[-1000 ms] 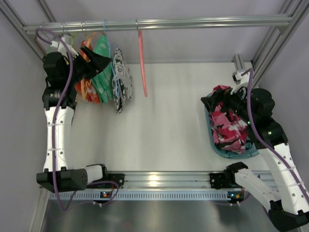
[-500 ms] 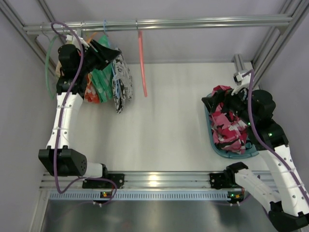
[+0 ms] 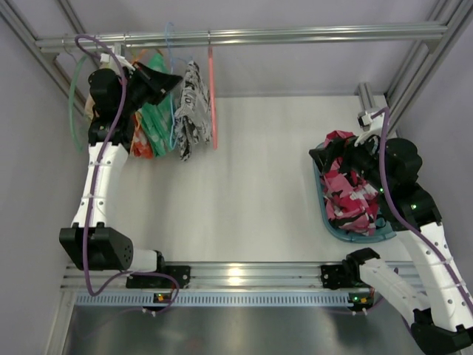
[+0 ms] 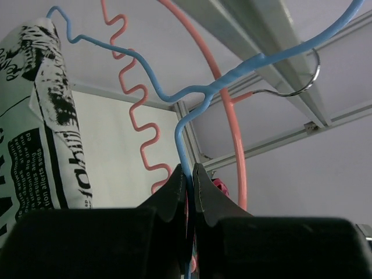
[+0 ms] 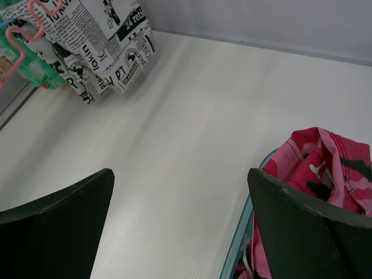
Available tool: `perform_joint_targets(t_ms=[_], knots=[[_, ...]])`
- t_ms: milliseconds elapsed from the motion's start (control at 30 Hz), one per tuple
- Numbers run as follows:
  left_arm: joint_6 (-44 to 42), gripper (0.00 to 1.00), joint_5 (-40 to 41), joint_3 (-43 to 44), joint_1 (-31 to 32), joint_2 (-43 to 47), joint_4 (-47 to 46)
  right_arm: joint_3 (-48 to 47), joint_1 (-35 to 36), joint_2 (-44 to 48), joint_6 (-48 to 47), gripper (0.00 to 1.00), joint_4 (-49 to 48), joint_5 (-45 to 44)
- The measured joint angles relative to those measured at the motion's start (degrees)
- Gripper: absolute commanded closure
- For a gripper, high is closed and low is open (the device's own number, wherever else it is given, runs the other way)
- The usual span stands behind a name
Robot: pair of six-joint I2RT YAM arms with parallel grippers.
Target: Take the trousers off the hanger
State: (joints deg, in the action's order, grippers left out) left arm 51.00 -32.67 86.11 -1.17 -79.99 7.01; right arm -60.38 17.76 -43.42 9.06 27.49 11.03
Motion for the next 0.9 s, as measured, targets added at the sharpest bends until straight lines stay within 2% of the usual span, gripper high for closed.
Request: perform_joint_targets(t_ms=[333, 533, 733, 900], knots=[[4.0, 1.0, -2.16, -1.44, 0.15, 4.46, -7.96, -0.02, 0.0, -0.39, -0.28, 0.01, -0.02, 0.26], [3.85, 1.0, -4.15, -8.87, 0.13, 11.47, -8.52, -0.04, 0.0, -0.98, -0.96, 0.0, 0.0, 0.66], [-0.66, 1.0, -8.28, -17.2, 0.13, 22.05, -0.55, -0.04, 0.0, -0.98, -1.53, 0.01, 0.0, 0.68], [-12.33, 1.0, -13.14, -19.08, 0.13, 30.77, 14.91, -0.11, 0.0, -1.03, -1.9, 0.01, 0.07, 0.7]])
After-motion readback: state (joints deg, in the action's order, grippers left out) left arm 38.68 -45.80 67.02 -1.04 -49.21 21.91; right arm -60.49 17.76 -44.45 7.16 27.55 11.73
